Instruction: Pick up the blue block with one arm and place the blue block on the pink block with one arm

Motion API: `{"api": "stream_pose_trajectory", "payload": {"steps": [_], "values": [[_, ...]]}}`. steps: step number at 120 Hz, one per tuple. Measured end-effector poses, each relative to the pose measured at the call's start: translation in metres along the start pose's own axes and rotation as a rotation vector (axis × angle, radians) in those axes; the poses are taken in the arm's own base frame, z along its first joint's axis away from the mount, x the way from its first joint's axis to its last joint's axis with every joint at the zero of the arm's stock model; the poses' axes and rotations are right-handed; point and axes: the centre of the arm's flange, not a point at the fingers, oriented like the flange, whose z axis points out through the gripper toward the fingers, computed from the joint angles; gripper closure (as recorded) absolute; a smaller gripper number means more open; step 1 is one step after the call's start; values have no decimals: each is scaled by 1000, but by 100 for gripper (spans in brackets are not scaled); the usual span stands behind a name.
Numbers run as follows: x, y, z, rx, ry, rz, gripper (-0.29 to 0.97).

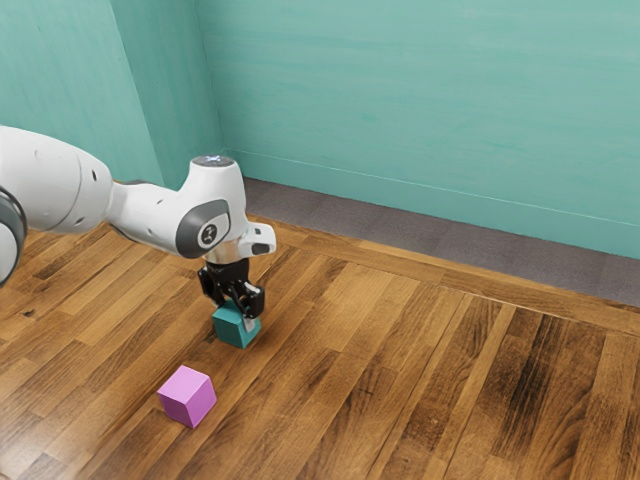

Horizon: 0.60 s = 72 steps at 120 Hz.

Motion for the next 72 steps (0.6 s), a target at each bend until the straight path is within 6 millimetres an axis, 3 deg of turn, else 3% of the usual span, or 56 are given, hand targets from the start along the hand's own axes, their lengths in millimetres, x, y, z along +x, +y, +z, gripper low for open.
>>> {"api": "stream_pose_trajectory", "payload": {"steps": [9, 24, 38, 51, 72], "values": [[0, 0, -8, 3, 12, -1, 33], [-9, 3, -51, 15, 66, -3, 40], [-45, 12, -89, 27, 97, 3, 44], [-75, 13, -98, 36, 94, -5, 44], [-111, 14, -95, 44, 73, -18, 45]]}}
